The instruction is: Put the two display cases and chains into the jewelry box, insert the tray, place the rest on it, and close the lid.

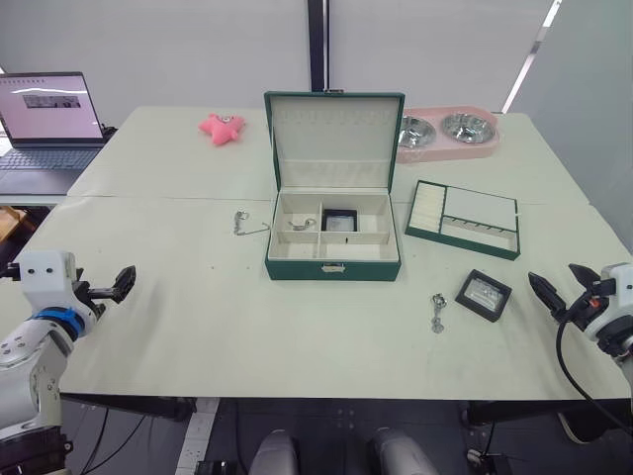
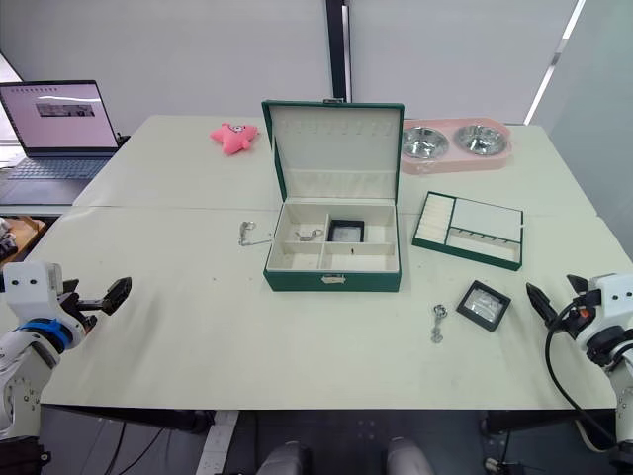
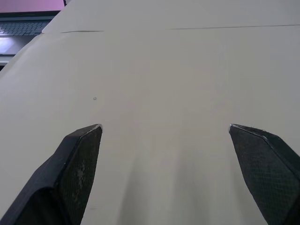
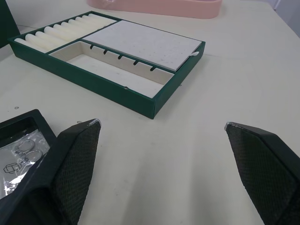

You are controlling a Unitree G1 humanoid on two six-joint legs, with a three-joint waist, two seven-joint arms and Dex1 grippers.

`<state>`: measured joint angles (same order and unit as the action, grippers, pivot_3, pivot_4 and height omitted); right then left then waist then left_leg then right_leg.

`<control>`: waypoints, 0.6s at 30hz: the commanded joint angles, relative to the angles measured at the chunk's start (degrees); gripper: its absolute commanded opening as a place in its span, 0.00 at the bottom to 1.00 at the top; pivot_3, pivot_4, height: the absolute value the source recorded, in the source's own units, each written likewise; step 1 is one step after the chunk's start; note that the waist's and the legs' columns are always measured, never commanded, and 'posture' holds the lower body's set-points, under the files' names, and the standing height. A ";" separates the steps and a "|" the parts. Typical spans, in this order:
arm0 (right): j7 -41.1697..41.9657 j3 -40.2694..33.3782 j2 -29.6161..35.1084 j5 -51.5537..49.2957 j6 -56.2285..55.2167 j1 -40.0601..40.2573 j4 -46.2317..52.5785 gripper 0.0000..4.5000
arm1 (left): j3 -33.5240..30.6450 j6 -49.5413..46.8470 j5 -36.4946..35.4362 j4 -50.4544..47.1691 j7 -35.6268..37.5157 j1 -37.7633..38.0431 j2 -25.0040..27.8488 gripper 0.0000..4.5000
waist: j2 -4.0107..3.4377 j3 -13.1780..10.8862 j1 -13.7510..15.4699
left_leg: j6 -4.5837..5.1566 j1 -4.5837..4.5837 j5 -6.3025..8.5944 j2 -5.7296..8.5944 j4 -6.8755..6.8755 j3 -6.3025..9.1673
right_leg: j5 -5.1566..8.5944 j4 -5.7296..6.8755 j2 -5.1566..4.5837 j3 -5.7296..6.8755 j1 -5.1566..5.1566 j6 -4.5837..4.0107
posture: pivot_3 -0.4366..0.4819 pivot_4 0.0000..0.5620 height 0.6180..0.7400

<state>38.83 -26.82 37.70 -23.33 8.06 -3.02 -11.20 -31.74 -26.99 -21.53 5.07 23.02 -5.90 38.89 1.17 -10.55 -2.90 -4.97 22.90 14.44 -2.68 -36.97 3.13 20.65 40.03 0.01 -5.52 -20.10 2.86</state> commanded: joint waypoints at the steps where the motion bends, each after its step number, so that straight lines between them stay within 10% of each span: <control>1: -0.08 -0.67 -0.03 -0.57 -0.75 -0.12 2.21 1.00 | -0.26 0.12 -0.36 -1.80 -0.66 -1.31 -0.08 0.99 | 0.00 0.00 0.00 | 0.00 0.00 0.00 0.00 0.00 0.00 | 0.00 0.00 0.00 0.00 0.00 0.00 | 0.48 0.27 1.00; 18: 5.51 18.89 -1.54 -10.02 19.15 -13.72 27.46 1.00 | 10.92 0.11 0.37 -2.54 -3.86 -14.83 -9.87 0.99 | 0.00 0.02 0.10 | -0.01 0.06 -0.01 0.01 -0.07 0.08 | 0.00 0.07 0.01 0.06 -0.01 0.00 | 0.48 0.27 1.00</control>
<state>43.78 -9.31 36.20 -32.28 25.62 -14.63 13.29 -22.19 -27.31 -21.64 3.83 20.10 -19.22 29.50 1.17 -10.53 -2.81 -4.98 22.96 14.43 -2.66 -37.07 3.20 20.64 40.09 0.02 -5.46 -20.10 2.87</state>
